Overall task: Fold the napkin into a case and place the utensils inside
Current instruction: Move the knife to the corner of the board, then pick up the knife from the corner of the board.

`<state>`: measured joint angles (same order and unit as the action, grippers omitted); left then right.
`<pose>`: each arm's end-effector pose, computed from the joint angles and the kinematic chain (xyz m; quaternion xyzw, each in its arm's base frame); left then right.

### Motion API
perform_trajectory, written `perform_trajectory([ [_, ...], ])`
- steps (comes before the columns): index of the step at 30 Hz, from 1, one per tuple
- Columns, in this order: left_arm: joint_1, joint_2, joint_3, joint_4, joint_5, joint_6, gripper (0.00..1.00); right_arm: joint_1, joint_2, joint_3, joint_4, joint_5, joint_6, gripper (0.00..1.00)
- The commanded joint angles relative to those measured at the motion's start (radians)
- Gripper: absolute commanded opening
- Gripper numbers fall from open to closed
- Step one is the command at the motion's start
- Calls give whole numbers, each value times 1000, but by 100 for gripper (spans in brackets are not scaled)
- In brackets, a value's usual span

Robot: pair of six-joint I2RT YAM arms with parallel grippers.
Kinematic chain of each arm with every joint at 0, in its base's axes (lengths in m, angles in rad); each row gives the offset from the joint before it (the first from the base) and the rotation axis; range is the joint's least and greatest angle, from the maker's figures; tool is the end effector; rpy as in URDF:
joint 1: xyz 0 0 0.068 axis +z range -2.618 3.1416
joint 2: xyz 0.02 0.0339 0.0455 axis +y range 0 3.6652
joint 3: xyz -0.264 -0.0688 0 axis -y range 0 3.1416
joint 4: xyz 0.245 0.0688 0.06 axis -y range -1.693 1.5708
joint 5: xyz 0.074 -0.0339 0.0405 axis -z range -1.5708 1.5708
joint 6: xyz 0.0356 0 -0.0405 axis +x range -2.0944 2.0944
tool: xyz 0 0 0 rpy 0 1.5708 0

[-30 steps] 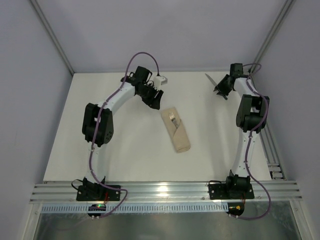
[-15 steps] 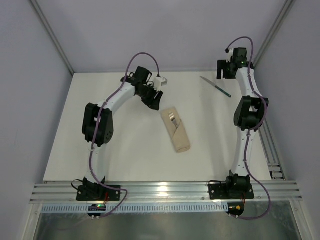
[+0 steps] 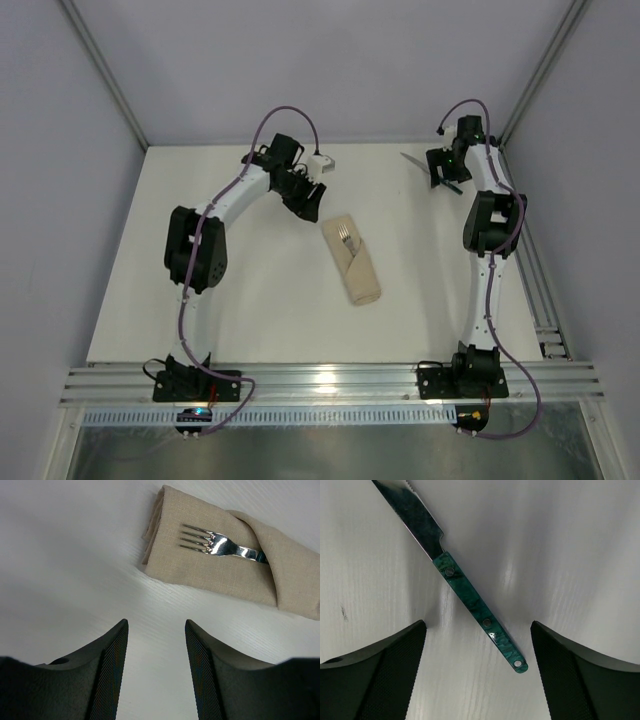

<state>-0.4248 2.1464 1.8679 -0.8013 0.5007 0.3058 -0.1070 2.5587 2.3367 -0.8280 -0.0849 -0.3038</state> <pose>0.4170 -0.2074 0.2325 0.3920 0.8563 -0.2539 0.2208 0.5443 -0.0554 0.1684 -0.1057 0.9597 -0.0123 0.2602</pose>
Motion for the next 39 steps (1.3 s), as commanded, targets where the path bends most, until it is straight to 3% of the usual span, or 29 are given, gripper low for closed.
perform_trajectory([
  [1, 4, -39, 39, -16, 13, 7, 52, -5, 4, 9, -120, 48, -38, 84],
  [2, 4, -37, 40, -18, 13, 9, 52, -5, 11, 7, -128, 42, -35, 68],
  [4, 4, -37, 40, -21, 10, 12, 52, -5, 12, 6, -134, 40, -17, 51],
  [5, 4, -37, 40, -24, 9, 12, 52, -3, 0, -2, -147, 34, -20, 37],
  [10, 4, -36, 43, -24, 13, 12, 52, -3, -78, -109, -175, 36, -3, 14],
  [12, 4, -37, 43, -24, 18, 12, 52, -2, -124, -236, -187, 31, 29, 4],
  [18, 4, -52, 47, -24, 38, 12, 52, 18, -397, -755, -180, 62, 238, 4],
  [21, 4, -56, 54, -33, 36, 19, 52, 61, -434, -806, -204, 153, 258, 29],
  [24, 4, -68, 51, -39, 42, 16, 52, 64, -422, -806, -162, 137, 278, 37],
  [31, 4, -82, 17, -33, 44, 21, 52, 66, -410, -838, -140, 139, 278, 36],
  [39, 4, -46, 17, -52, 41, 23, 52, 67, -430, -846, -161, 165, 275, 5],
])
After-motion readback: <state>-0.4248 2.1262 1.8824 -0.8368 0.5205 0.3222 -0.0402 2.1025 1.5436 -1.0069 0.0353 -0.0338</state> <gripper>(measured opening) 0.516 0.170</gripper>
